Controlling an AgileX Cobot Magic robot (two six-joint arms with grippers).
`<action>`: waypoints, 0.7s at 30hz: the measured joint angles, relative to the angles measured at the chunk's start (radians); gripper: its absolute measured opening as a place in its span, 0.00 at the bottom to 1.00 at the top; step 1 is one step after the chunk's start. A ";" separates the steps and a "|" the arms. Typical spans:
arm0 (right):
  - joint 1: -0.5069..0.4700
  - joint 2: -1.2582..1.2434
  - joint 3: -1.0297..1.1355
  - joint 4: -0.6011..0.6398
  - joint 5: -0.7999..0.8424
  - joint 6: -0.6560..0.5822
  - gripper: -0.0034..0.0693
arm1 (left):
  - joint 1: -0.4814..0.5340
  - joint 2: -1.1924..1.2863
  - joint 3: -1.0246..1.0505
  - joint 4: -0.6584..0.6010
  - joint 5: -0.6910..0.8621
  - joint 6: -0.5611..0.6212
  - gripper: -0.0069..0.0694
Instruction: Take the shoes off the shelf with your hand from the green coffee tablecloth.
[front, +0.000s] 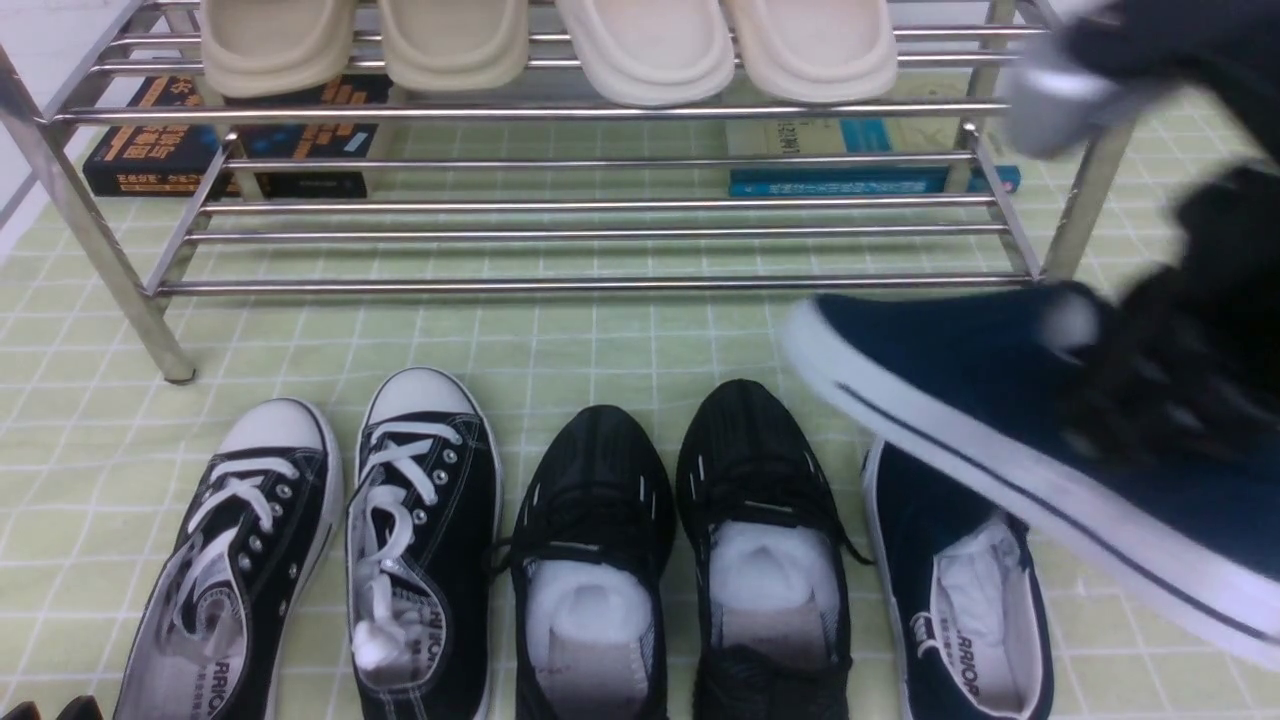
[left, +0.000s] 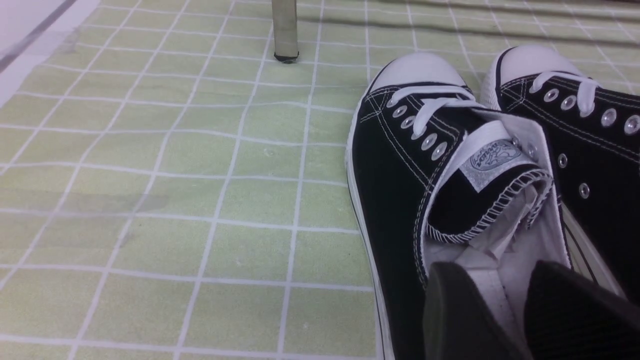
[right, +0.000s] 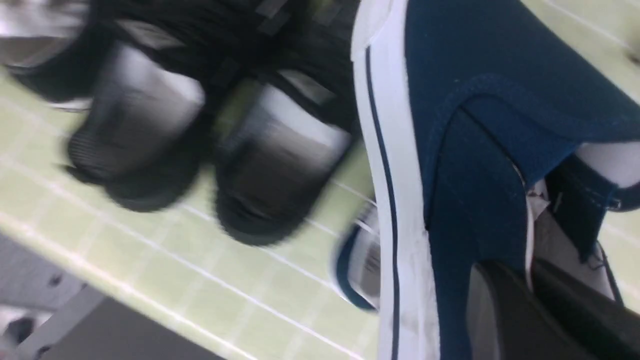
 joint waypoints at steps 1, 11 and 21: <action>0.000 -0.028 0.035 -0.022 0.000 0.034 0.10 | 0.000 0.000 0.000 0.000 0.000 0.000 0.41; 0.000 -0.116 0.410 -0.274 -0.071 0.384 0.10 | 0.000 0.000 0.000 0.000 0.000 0.000 0.41; 0.000 0.070 0.477 -0.464 -0.269 0.594 0.10 | 0.000 0.000 0.000 0.000 0.000 0.000 0.41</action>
